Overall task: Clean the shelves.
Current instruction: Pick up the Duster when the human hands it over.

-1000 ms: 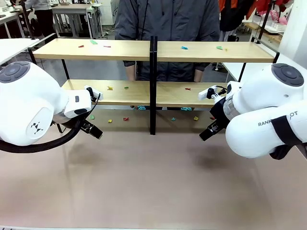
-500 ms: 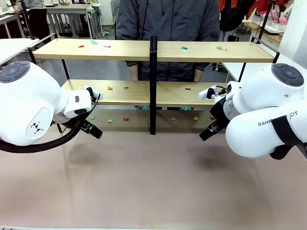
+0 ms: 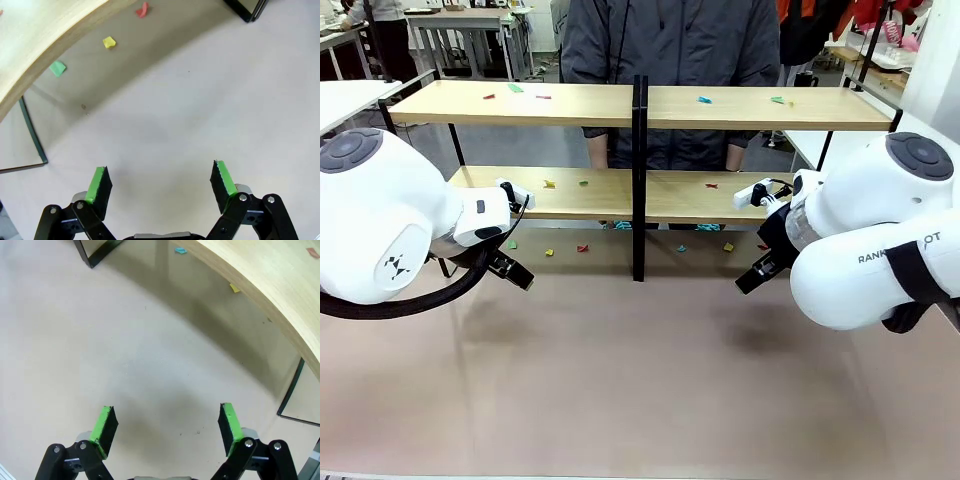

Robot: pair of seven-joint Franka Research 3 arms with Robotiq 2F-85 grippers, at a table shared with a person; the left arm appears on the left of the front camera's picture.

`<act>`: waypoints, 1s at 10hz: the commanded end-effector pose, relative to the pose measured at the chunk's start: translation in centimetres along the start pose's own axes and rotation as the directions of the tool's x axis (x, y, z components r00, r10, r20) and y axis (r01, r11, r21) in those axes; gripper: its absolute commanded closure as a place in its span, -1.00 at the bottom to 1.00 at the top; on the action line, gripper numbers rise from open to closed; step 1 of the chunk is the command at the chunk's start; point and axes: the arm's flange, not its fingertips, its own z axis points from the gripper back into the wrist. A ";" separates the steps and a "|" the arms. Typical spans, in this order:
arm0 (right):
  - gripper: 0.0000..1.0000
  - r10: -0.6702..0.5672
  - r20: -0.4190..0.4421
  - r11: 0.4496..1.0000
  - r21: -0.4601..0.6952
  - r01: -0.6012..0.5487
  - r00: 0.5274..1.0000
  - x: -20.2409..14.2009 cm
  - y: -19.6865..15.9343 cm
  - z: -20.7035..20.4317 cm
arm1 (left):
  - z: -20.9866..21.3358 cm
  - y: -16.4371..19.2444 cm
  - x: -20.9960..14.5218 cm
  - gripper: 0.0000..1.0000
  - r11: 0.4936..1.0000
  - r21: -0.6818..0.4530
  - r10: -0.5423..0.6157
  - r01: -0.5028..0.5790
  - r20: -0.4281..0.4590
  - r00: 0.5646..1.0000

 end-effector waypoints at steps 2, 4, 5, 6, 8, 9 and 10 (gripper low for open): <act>-1.00 -0.022 0.000 0.991 0.129 0.022 1.000 0.6 -2.2 6.5 | 5.8 1.8 -2.5 -1.00 0.935 -0.296 -0.169 0.194 0.108 0.980; -1.00 -0.107 0.016 0.974 0.201 0.102 0.994 -0.5 -4.9 14.1 | 14.9 3.6 -4.7 -1.00 0.907 -0.325 -0.161 0.268 0.319 0.934; -1.00 -0.117 0.062 0.961 0.258 0.097 0.991 -1.5 -6.0 17.1 | 18.5 4.6 -6.2 -1.00 0.905 -0.317 -0.135 0.284 0.420 0.897; -1.00 -0.104 0.145 0.958 0.282 0.060 0.984 -3.0 -7.3 20.6 | 21.8 5.8 -8.6 -1.00 0.918 -0.265 -0.126 0.295 0.512 0.850; -1.00 -0.116 0.237 0.970 0.236 0.059 0.964 -5.5 -9.5 25.8 | 25.7 7.9 -10.3 -1.00 0.959 -0.188 -0.060 0.213 0.599 0.799; -1.00 -0.138 0.262 0.974 0.210 0.083 0.955 -5.9 -10.1 26.8 | 26.1 7.8 -9.8 -1.00 0.965 -0.166 -0.061 0.204 0.614 0.787; -1.00 -0.125 0.278 0.977 0.200 0.070 0.952 -5.9 -10.3 27.1 | 26.1 8.0 -9.5 -1.00 0.964 -0.174 -0.052 0.199 0.614 0.788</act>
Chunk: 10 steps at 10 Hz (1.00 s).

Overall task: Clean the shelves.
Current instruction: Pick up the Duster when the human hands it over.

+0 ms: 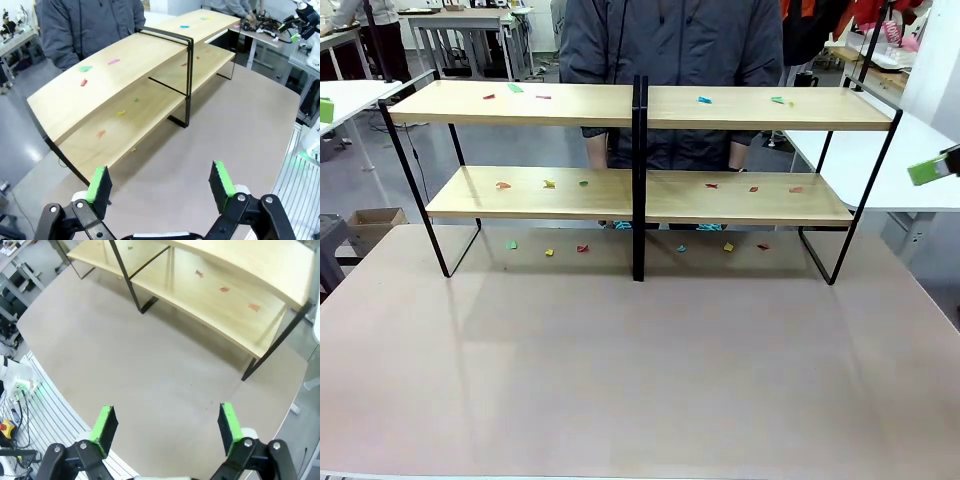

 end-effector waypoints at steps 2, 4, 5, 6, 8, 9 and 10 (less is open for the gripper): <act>-1.00 0.047 0.017 0.999 -0.001 -0.047 0.999 0.0 -0.4 -1.5 | -3.7 -3.3 -4.5 -1.00 0.999 -0.036 0.014 -0.014 -0.008 1.000; -1.00 0.057 0.025 0.998 -0.009 -0.057 0.998 0.3 -0.2 -1.4 | -4.0 -2.8 -4.1 -1.00 0.999 -0.012 0.031 -0.031 -0.018 0.999; -1.00 0.065 0.024 0.998 -0.008 -0.064 0.998 0.3 -0.1 -1.5 | -4.7 -2.4 -4.0 -1.00 0.999 -0.017 0.042 -0.043 -0.051 0.998; -1.00 0.066 0.025 0.998 -0.003 -0.066 0.998 0.6 -0.2 -1.6 | -5.3 -2.0 -4.1 -1.00 0.997 0.021 0.079 -0.078 -0.082 0.993; -1.00 0.073 0.068 0.997 -0.022 -0.071 0.995 1.1 -0.1 -0.6 | -3.2 0.2 -0.5 -1.00 0.999 -0.027 0.018 -0.020 -0.052 0.998; -1.00 0.070 0.114 0.997 -0.036 -0.067 0.991 1.3 -0.1 0.3 | -3.2 0.2 -0.5 -1.00 0.999 -0.027 0.018 -0.020 -0.052 0.998; -1.00 0.035 0.163 0.999 -0.039 -0.029 0.986 1.7 -0.3 1.2 | -3.2 0.2 -0.5 -1.00 0.999 -0.027 0.018 -0.020 -0.052 0.998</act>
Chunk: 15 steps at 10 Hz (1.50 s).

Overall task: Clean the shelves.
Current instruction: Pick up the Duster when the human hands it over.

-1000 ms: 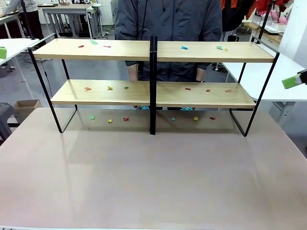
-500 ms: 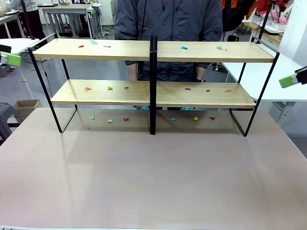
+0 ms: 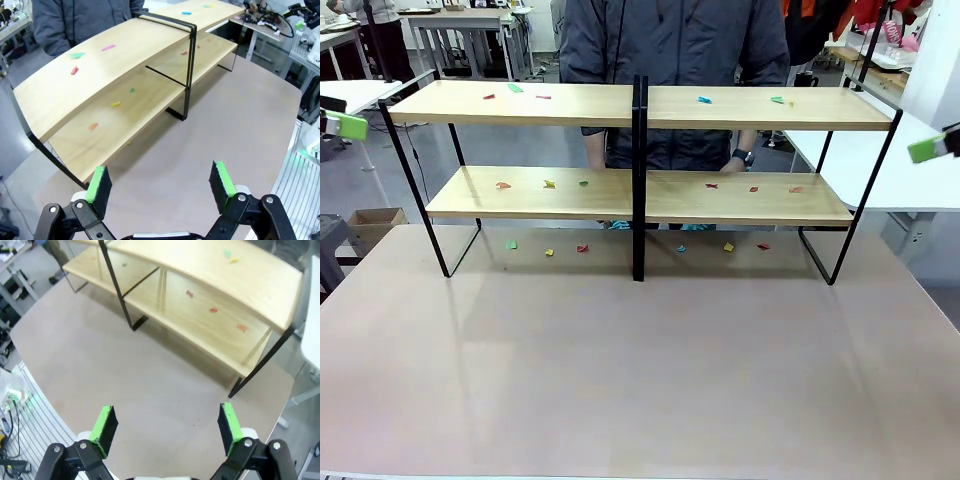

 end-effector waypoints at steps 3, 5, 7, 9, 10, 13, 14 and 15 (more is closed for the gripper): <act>-1.00 -0.210 0.147 0.972 -0.073 0.222 0.967 1.0 0.1 1.6 | 0.0 -0.1 0.0 -1.00 1.000 -0.008 -0.009 0.009 0.004 1.000; -1.00 -0.209 0.163 0.972 -0.076 0.223 0.964 1.0 0.2 1.9 | 0.0 -0.1 0.0 -1.00 1.000 -0.008 -0.009 0.009 0.004 1.000; -1.00 -0.198 0.143 0.975 -0.071 0.210 0.970 1.4 -0.6 2.5 | 0.0 -0.1 0.0 -1.00 1.000 -0.008 -0.009 0.009 0.004 1.000; -1.00 -0.198 0.143 0.975 -0.071 0.210 0.970 1.4 -0.6 2.5 | 0.0 -0.1 0.0 -1.00 1.000 -0.008 -0.009 0.009 0.004 1.000; -1.00 -0.198 0.143 0.975 -0.071 0.210 0.970 1.4 -0.6 2.5 | 0.0 -0.1 0.0 -1.00 1.000 -0.008 -0.009 0.009 0.004 1.000; -1.00 -0.198 0.143 0.975 -0.071 0.210 0.970 1.4 -0.6 2.5 | 0.0 -0.1 0.0 -1.00 1.000 -0.008 -0.009 0.009 0.004 1.000; -1.00 -0.198 0.143 0.975 -0.071 0.210 0.970 1.4 -0.6 2.5 | 0.0 -0.1 0.0 -1.00 1.000 -0.008 -0.009 0.009 0.004 1.000; -1.00 -0.198 0.143 0.975 -0.071 0.210 0.970 1.4 -0.6 2.5 | 0.0 -0.1 0.0 -1.00 1.000 -0.008 -0.009 0.009 0.004 1.000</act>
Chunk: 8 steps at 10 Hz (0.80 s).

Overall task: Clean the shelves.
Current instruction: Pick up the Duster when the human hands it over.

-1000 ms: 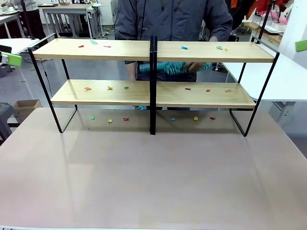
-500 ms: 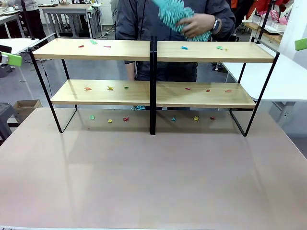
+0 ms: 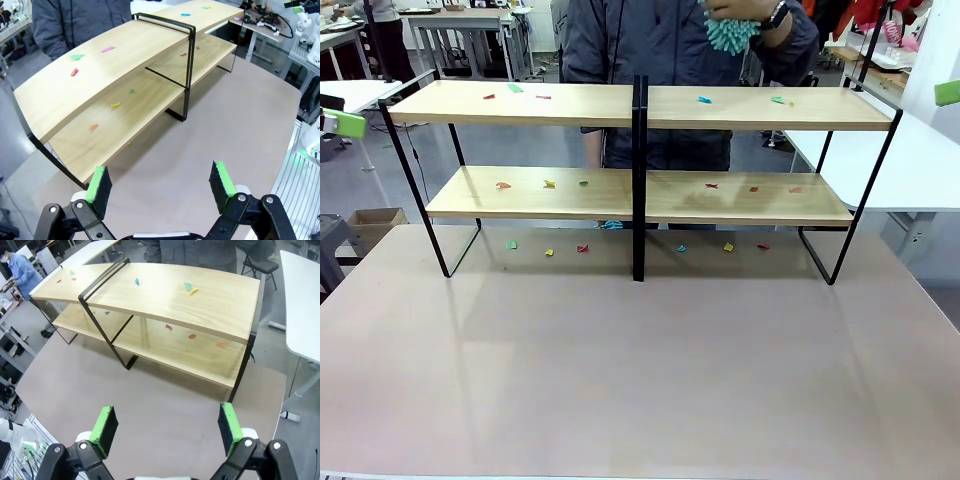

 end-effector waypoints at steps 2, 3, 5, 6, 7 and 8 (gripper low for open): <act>-1.00 0.002 -0.001 1.000 0.002 -0.002 1.000 0.0 -0.1 0.0 | -0.1 -0.1 0.0 -1.00 1.000 -0.008 -0.007 0.007 -0.001 1.000; -1.00 0.002 -0.001 1.000 0.002 -0.002 1.000 0.0 -0.1 0.0 | -0.1 -0.1 0.0 -1.00 1.000 -0.008 -0.007 0.007 -0.001 1.000; -1.00 0.002 -0.001 1.000 0.002 -0.002 1.000 0.0 -0.1 0.0 | -0.1 -0.1 0.0 -1.00 1.000 -0.008 -0.007 0.007 -0.001 1.000; -1.00 0.002 -0.001 1.000 0.002 -0.002 1.000 0.0 -0.1 0.0 | -0.1 -0.1 0.0 -1.00 1.000 -0.008 -0.007 0.007 -0.001 1.000; -1.00 0.002 -0.001 1.000 0.002 -0.002 1.000 0.0 -0.1 0.0 | -0.1 -0.1 0.0 -1.00 1.000 -0.008 -0.007 0.007 -0.001 1.000; -1.00 0.002 -0.001 1.000 0.002 -0.002 1.000 0.0 -0.1 0.0 | -0.1 -0.1 0.0 -1.00 1.000 -0.008 -0.007 0.007 -0.001 1.000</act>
